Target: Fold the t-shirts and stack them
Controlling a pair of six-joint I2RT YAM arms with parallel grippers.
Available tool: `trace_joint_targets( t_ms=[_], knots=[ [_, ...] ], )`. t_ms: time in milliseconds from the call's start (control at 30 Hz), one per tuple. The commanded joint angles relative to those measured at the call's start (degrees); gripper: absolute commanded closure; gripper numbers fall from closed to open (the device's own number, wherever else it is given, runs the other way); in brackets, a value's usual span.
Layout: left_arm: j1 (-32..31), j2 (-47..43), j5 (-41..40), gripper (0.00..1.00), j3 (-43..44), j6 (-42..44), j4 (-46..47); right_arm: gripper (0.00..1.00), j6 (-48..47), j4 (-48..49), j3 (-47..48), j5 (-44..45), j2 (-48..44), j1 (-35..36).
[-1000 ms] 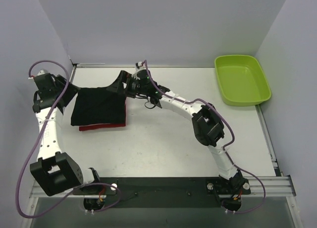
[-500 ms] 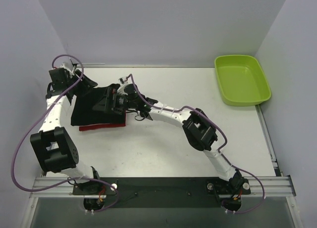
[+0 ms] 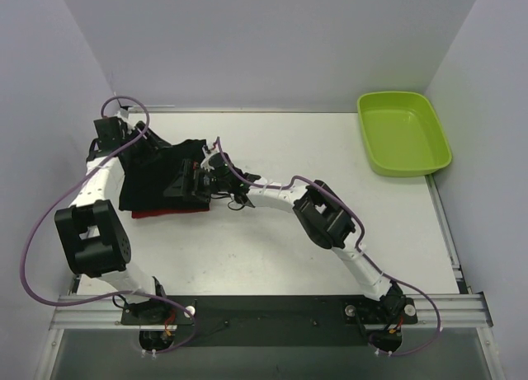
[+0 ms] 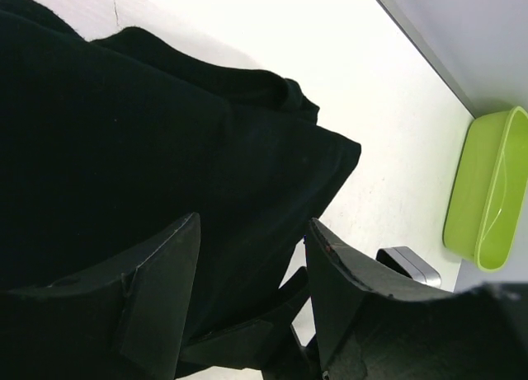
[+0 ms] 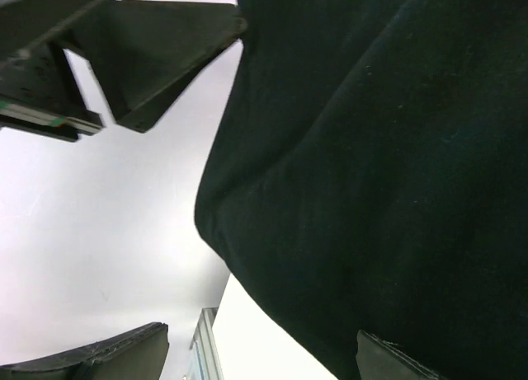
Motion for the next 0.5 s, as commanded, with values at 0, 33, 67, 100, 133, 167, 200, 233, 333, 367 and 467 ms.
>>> trace_joint_targets(
  t_ms=[0, 33, 67, 100, 133, 167, 200, 233, 333, 367, 467],
  knots=[
    [-0.1, 1.7, -0.5, 0.37, 0.8, 1.9, 2.1, 0.01, -0.4, 4.5, -0.7, 0.0, -0.4, -0.4],
    [-0.1, 2.6, -0.9, 0.37, 0.8, 2.0, 2.0, 0.01, -0.4, 4.4, -0.9, 0.1, -0.6, -0.4],
    [-0.1, 3.0, -1.2, 0.37, 0.9, 2.5, 1.5, 0.01, -0.5, 4.4, -0.9, 0.0, -0.6, -0.3],
    [-0.1, 3.5, -1.6, 0.37, 1.0, 2.7, 1.3, 0.01, -0.5, 4.4, -1.0, 0.0, -0.6, -0.4],
    [-0.1, 4.3, -2.1, 0.38, 1.2, 2.9, 1.1, 0.01, -0.4, 4.4, -1.1, 0.0, -0.6, -0.5],
    [0.0, 4.7, -2.6, 0.38, 1.2, 3.3, 0.7, 0.01, -0.4, 4.4, -1.2, 0.0, -0.6, -0.4],
    [-0.1, 5.1, -3.1, 0.38, 1.3, 3.5, 0.4, 0.01, -0.4, 4.5, -1.3, 0.0, -0.7, -0.4],
    [-0.1, 5.9, -4.2, 0.38, 1.5, 3.9, 0.1, 0.01, -0.4, 4.7, -1.5, 0.0, -0.8, -0.5],
    [-0.1, 7.5, -6.6, 0.38, 2.3, 4.6, -1.2, 0.01, 0.0, 5.3, -2.0, -0.3, -1.0, -0.6],
    [0.0, 7.9, -7.3, 0.38, 2.3, 4.8, -1.4, 0.01, 0.1, 5.6, -2.1, -0.4, -1.1, -0.6],
    [0.6, 8.8, -10.4, 0.38, 2.7, 4.9, -1.7, 0.01, 0.5, 6.7, -3.1, -0.7, -1.6, -0.8]
  ],
)
